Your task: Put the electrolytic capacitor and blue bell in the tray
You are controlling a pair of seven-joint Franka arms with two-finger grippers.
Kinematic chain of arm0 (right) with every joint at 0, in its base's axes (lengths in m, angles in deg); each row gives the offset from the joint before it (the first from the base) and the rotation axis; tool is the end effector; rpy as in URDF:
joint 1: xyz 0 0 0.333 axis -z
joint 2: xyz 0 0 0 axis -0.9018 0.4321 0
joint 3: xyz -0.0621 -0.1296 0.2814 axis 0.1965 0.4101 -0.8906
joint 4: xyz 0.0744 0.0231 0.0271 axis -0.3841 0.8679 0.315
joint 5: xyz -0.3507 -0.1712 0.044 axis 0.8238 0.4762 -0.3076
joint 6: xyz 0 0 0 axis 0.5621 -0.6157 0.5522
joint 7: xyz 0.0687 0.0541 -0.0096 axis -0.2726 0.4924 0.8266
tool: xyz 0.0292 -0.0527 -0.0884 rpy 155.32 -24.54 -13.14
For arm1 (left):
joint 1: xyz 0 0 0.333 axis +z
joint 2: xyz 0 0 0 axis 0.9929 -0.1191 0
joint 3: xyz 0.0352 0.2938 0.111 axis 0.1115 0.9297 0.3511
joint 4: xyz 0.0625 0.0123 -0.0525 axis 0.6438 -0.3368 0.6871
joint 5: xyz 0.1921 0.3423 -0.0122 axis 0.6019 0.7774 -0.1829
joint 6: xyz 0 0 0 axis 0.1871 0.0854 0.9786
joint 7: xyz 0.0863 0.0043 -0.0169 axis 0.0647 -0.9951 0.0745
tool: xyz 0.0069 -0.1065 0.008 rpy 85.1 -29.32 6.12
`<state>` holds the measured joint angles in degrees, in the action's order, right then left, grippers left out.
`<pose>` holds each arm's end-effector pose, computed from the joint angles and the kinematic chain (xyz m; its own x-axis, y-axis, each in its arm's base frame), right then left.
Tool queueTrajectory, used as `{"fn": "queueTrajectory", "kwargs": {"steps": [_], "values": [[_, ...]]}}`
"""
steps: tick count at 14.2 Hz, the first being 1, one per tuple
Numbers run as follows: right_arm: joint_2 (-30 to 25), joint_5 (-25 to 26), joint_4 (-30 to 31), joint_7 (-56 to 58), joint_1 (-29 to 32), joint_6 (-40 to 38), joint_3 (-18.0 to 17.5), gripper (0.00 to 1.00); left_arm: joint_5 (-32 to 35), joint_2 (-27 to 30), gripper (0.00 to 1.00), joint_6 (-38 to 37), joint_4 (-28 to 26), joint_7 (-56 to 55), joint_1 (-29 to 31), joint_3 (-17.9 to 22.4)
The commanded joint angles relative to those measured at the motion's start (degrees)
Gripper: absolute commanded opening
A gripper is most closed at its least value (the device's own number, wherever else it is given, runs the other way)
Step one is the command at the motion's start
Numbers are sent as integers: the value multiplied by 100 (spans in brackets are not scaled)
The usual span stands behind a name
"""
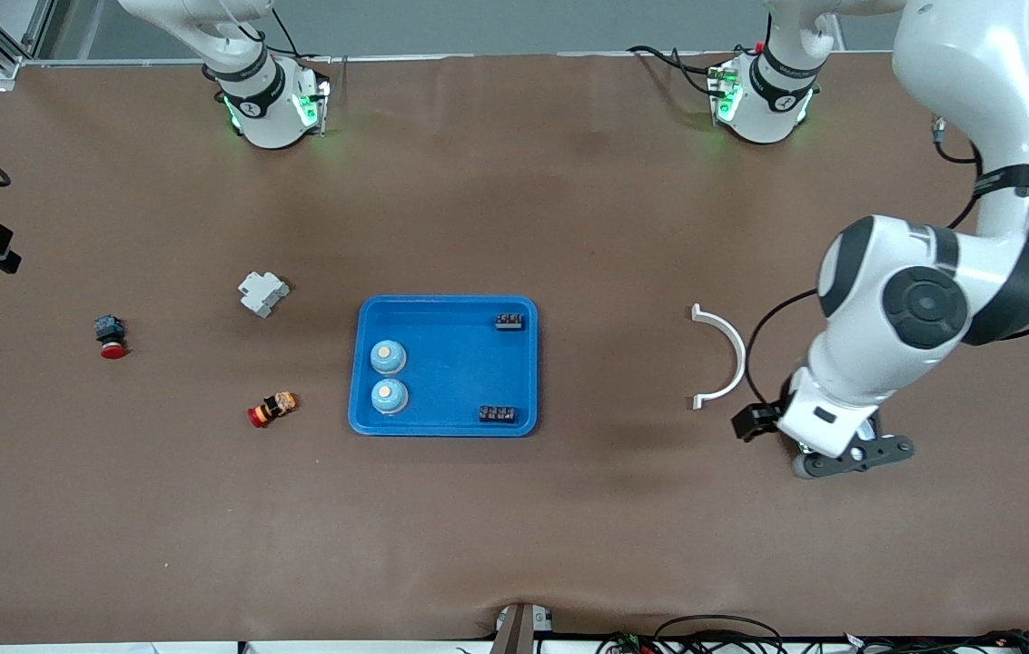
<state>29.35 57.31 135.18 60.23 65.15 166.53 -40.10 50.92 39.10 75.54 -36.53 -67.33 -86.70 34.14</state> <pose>0.5668 -0.0482 0.6502 0.9963 -0.0509 0.0696 -0.0543 -0.9974 0.0479 0.7000 -0.1649 0.4192 0.9796 0.1400 0.1441 0.1410 -0.9900 0.0032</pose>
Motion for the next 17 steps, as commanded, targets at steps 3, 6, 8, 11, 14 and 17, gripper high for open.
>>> {"fn": "queueTrajectory", "kwargs": {"steps": [3, 6, 8, 11, 14, 17], "values": [[78, 39, -161, 25, -5, -94, -3, 100, -109, 379, 100, -301, -146, 354, 248, -47], [78, 39, -161, 16, -5, -86, -3, 100, -126, 503, 100, -565, -129, 678, 441, -55], [78, 57, -161, -28, -40, -94, -12, 100, -117, 486, 100, -539, -102, 715, 494, -64], [78, 48, -161, -28, -40, -94, -12, 100, -100, 494, 100, -381, -102, 706, 468, -64], [78, 48, -161, -28, -31, -94, -12, 100, -335, 503, 100, -319, -102, 680, 547, -56], [78, 48, -161, -28, -31, -94, -12, 100, -468, 660, 100, -310, -102, 1282, 679, -38]]}}
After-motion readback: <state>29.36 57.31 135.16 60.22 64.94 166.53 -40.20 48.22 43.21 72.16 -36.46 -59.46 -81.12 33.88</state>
